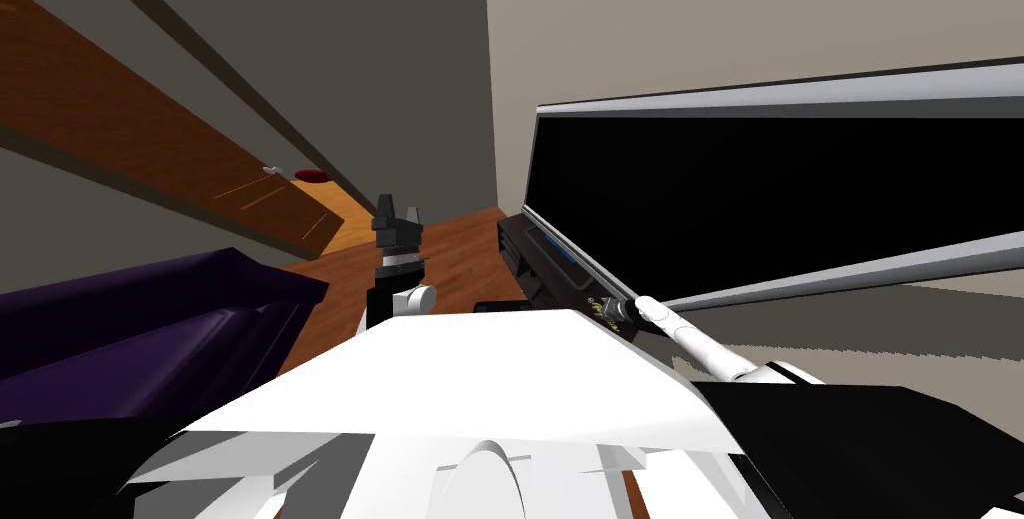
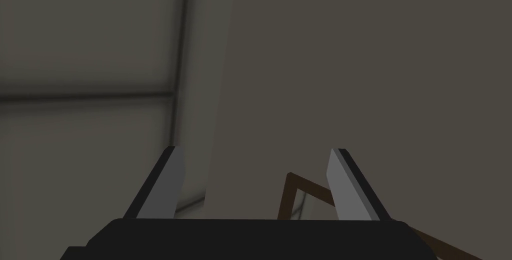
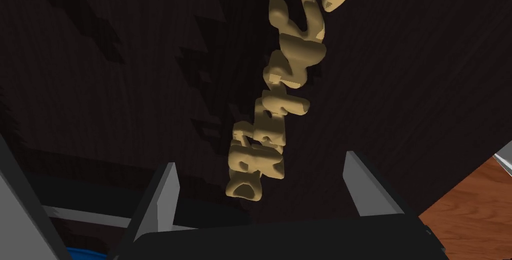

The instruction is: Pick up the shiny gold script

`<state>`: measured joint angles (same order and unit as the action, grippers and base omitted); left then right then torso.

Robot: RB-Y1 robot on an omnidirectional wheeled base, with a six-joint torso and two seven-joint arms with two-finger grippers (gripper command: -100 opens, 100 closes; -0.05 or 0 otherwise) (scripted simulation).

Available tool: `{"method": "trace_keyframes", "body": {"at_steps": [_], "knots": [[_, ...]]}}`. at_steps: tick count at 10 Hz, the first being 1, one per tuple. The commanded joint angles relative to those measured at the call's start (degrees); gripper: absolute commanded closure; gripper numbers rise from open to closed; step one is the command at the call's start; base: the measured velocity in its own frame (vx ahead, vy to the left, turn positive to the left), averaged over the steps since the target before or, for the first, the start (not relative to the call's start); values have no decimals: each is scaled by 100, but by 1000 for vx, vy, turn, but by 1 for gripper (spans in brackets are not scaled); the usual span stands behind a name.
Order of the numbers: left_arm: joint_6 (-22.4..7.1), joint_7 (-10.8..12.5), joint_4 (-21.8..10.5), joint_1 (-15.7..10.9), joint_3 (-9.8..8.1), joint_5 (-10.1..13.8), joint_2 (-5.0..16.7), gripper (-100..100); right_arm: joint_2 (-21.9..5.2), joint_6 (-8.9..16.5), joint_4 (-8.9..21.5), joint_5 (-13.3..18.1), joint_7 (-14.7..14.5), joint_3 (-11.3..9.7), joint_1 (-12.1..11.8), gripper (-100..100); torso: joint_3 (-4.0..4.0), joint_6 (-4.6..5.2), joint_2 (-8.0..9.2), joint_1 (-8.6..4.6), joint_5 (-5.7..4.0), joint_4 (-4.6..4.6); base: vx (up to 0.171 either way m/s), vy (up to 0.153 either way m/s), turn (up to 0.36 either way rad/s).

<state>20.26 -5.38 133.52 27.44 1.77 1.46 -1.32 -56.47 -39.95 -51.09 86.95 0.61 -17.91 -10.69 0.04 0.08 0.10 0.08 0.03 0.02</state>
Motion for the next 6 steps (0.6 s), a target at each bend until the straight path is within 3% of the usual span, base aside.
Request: {"method": "trace_keyframes", "body": {"at_steps": [1, 3, 4, 5, 6], "knots": [[0, 0, 0, 0, 0, 0, 0, 0, 144, 146, 177, -107, -80, -14, -51, -100, 0, 0, 0, 0, 0, 0, -11, -13, 201], [0, 0, 0, -1, 0, 0, 0, 0, 288, 293, 353, -214, -160, -27, -102, -100, 5, -5, 9, -15, -3, 2, -24, -45, 232], [0, 0, 0, 0, 0, 0, 0, 0, 244, 233, 303, -190, -143, -13, -89, -100, 7, 0, 12, -20, -5, 2, -11, -22, 18], [0, 0, 0, 0, 0, 0, 0, 0, 256, 250, 323, -198, -167, -13, -89, 100, 6, 2, 9, -13, -3, 2, 0, 0, 0], [0, 0, 0, 0, 0, 0, 0, 0, 254, 249, 321, -197, -165, -13, -89, 100, 4, 1, 6, -6, -2, 2, 0, 0, 0]]}}
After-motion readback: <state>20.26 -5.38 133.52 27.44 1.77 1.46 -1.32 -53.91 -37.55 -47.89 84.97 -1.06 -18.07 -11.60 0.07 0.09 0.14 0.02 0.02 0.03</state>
